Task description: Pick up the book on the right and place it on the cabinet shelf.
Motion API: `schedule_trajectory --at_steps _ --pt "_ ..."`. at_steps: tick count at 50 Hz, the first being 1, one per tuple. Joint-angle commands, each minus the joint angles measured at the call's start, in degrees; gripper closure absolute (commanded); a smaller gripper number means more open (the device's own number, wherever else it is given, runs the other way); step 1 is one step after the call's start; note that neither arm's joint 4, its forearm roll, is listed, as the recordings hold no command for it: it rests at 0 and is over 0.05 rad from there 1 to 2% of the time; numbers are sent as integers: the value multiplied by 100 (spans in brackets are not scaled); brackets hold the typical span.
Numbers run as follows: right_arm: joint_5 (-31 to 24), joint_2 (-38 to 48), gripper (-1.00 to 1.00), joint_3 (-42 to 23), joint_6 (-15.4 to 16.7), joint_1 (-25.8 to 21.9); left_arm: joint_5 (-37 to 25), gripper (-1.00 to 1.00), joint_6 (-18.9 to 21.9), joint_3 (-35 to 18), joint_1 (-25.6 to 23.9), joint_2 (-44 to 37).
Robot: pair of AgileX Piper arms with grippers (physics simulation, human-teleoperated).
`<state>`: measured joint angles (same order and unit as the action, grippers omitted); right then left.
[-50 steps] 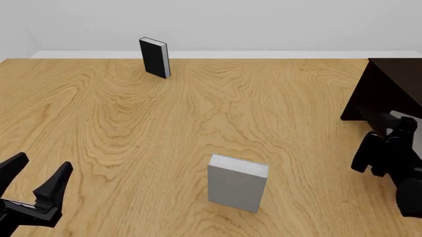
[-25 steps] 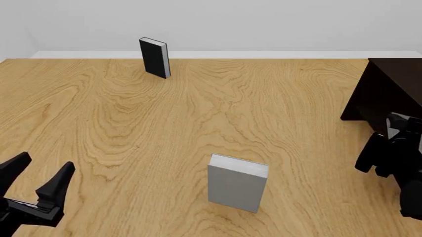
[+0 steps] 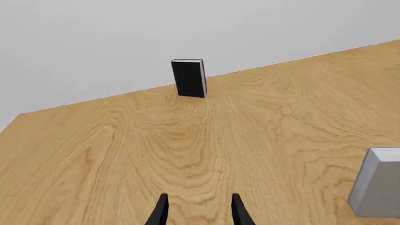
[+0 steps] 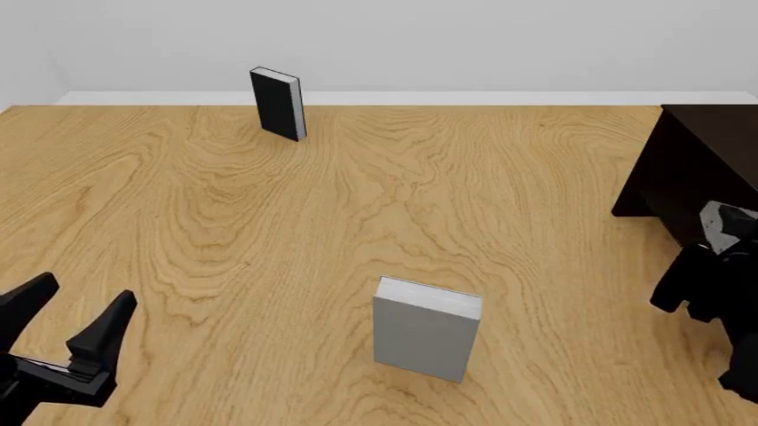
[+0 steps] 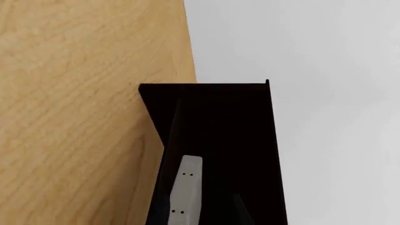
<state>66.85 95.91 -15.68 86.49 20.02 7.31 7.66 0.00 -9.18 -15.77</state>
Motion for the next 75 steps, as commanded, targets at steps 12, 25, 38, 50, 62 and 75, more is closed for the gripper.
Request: schedule_trajectory --at_steps 12,25,38,50,62,75 --pt "284 242 -100 404 -62 496 -6 -100 15 0 -5 16" --pt "300 251 -100 467 -134 511 32 -100 30 0 -35 -39" --pt "303 344 -100 492 -42 611 39 -100 35 0 -15 -50" --pt "303 408 -100 521 -84 715 26 -100 26 0 0 -36" --pt "271 277 -100 436 35 258 42 -100 39 0 -37 -62" --pt "274 535 -100 281 143 -121 100 -100 33 0 -35 -121"
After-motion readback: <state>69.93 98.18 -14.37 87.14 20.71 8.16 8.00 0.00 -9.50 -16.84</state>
